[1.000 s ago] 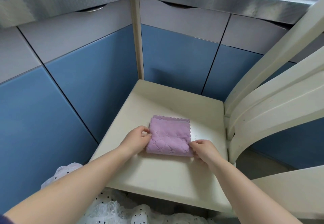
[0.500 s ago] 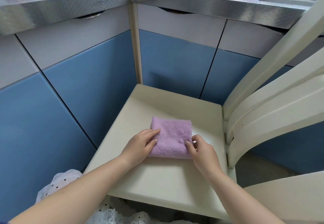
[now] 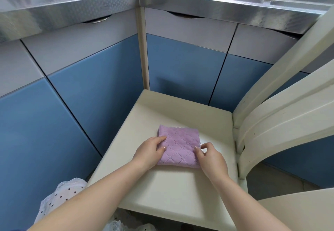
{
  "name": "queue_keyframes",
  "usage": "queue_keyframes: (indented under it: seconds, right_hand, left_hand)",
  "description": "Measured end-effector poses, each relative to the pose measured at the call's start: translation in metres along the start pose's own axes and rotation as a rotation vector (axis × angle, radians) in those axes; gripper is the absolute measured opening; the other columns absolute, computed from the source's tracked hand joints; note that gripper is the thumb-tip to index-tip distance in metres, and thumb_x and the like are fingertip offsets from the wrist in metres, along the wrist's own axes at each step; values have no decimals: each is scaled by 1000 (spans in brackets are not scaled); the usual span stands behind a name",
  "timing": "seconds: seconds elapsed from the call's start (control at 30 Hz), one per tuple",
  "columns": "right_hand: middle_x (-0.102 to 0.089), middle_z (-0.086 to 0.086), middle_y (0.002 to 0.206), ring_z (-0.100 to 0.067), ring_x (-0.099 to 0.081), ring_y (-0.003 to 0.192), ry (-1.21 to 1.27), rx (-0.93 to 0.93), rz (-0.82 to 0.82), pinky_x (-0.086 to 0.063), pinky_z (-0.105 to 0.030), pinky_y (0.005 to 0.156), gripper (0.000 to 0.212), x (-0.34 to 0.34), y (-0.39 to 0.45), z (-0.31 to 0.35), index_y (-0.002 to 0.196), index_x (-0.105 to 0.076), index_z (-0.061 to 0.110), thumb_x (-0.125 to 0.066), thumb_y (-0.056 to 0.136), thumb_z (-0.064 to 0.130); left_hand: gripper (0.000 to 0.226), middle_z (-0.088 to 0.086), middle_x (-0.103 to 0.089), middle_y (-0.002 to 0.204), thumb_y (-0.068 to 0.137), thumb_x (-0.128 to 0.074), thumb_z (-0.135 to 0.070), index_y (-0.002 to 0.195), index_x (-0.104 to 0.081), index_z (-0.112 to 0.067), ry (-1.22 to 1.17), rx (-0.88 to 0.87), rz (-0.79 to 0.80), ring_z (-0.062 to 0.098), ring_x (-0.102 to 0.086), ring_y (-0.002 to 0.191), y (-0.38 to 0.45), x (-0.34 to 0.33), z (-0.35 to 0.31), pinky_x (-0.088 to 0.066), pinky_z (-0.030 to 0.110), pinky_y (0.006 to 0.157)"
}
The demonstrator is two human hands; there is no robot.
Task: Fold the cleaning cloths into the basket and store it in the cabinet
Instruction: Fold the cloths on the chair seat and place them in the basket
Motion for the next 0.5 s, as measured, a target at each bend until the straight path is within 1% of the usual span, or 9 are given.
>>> queue_keyframes:
  seconds: [0.07, 0.1, 0.2, 0.27, 0.3, 0.37, 0.4, 0.43, 0.5]
  right_hand:
    - [-64, 6, 97, -18, -61, 90, -6, 29, -85, -44, -32, 68, 40, 11, -2, 1, 123, -47, 21, -45, 93, 48]
    - [-61, 5, 105, -17, -59, 98, -6, 78, -139, -45, -33, 75, 43, 17, -1, 3, 128, -46, 21, -47, 93, 46]
    - [-54, -3, 130, -22, -50, 120, -61, 317, -226, -40, -36, 96, 45, 20, -1, 32, 131, -50, 15, -47, 92, 37]
    - [-55, -9, 133, -28, -51, 124, -184, 477, -231, -40, -44, 100, 53, 8, -5, 61, 126, -57, 11, -35, 87, 39]
    - [-52, -10, 137, -27, -48, 128, -235, 528, -203, -37, -49, 102, 60, -2, -5, 73, 127, -56, 11, -27, 84, 41]
    - [-34, -4, 151, -20, -26, 142, -335, 539, -42, -19, -50, 112, 71, -26, -4, 86, 141, -40, 19, -10, 82, 44]
    - [-24, -1, 156, -17, -15, 145, -363, 517, 35, -11, -49, 114, 72, -38, -1, 83, 145, -31, 23, -6, 82, 45]
    - [-19, 1, 157, -15, -9, 146, -393, 497, 80, -6, -50, 114, 72, -47, 2, 78, 147, -24, 27, -1, 81, 45]
    - [-10, 3, 159, -15, -3, 147, -472, 466, 138, -4, -53, 114, 84, -59, 6, 65, 149, -14, 28, 12, 73, 49]
  left_hand:
    - [40, -6, -49, 130, 91, -55, -32, 131, -54, -28, 105, -20, -146, 14, -52, 112, -5, 14, -3, -39, 26, 97]
    - [36, -4, -50, 128, 91, -54, -30, 127, -58, -26, 181, -64, -247, 18, -53, 112, -8, 23, -9, -40, 31, 96]
    - [38, 5, -62, 122, 82, -43, -20, 112, -66, -14, 374, -301, -379, 28, -58, 114, -12, 23, -42, -48, 41, 92]
    - [46, 8, -63, 125, 77, -39, -19, 114, -65, -10, 507, -388, -335, 28, -57, 119, -5, 6, -59, -47, 45, 95]
    - [51, 9, -60, 129, 78, -35, -21, 119, -63, -9, 556, -379, -263, 27, -53, 124, 0, -3, -65, -43, 46, 100]
    - [59, 11, -40, 148, 87, -26, -29, 138, -43, -6, 624, -320, -94, 25, -31, 140, 10, -21, -64, -22, 46, 114]
    - [61, 10, -25, 155, 91, -30, -35, 146, -29, -7, 649, -268, -3, 23, -17, 145, 14, -30, -56, -10, 44, 117]
    - [65, 8, -14, 158, 93, -34, -39, 149, -18, -9, 685, -212, 46, 22, -7, 147, 17, -36, -46, -4, 44, 117]
    - [65, 6, -3, 160, 97, -30, -39, 150, -7, -11, 768, -117, 48, 21, 1, 147, 16, -39, -30, -3, 46, 116]
Point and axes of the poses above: each hand's wrist, its own y-axis towards the middle knuckle, its own x-axis out of the back of the hand, z = x × y, the point moved 9 cm from there along y, towards the middle knuckle
